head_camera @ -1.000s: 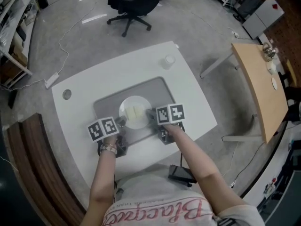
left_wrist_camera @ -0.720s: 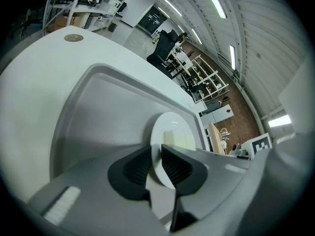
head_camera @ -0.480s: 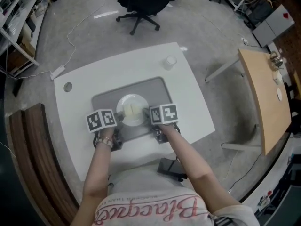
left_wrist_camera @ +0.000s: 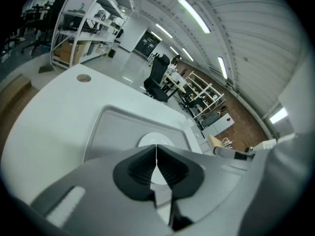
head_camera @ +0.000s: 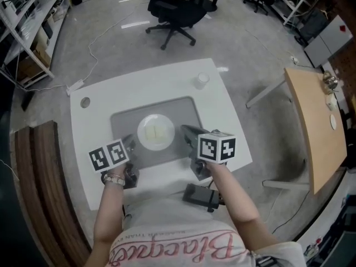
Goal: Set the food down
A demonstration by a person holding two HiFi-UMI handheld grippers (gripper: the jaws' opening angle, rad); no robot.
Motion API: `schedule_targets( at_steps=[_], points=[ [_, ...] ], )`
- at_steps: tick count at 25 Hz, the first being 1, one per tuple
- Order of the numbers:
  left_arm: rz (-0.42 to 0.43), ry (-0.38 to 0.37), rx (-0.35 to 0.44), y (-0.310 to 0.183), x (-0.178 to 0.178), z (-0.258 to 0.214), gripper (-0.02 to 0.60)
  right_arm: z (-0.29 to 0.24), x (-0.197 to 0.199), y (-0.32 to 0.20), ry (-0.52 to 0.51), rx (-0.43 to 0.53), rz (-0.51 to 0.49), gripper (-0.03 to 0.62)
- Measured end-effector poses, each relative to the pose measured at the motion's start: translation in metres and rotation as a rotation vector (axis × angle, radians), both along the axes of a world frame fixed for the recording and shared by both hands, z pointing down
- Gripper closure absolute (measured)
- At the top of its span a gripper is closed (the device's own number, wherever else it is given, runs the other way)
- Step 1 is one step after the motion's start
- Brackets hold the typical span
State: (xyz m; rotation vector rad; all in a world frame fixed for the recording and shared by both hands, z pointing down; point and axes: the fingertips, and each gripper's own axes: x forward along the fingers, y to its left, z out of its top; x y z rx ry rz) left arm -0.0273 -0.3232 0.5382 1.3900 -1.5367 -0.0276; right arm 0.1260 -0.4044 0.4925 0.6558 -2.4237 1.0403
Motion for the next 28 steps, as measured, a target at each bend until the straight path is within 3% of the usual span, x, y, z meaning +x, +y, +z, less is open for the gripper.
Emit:
schedule_targets(
  at_steps=[5, 9, 12, 18, 24, 28],
  points=[
    [0.038, -0.146, 0.208, 0.007, 0.012, -0.067, 0.581, -0.087, -0.002, 0.029, -0.263, 0.127, -0.072, 0.592],
    [0.075, -0.297, 0.394, 0.013, 0.025, -0.124, 0.581, -0.115, 0.002, 0.051, -0.297, 0.229, -0.11, 0.592],
    [0.09, -0.353, 0.488, 0.02, 0.033, -0.15, 0.581, -0.127, 0.002, 0.068, -0.321, 0.274, -0.151, 0.592],
    [0.068, -0.404, 0.611, 0.037, 0.039, -0.181, 0.581, -0.149, -0.004, 0.094, -0.327, 0.45, -0.246, 0.592],
    [0.061, -0.456, 0.706, 0.041, 0.047, -0.207, 0.581, -0.168, -0.005, 0.103, -0.395, 0.519, -0.278, 0.594],
    [0.069, -0.473, 0.724, 0.043, 0.054, -0.212, 0.581, -0.175, -0.003, 0.106, -0.406, 0.555, -0.279, 0.593]
  ],
)
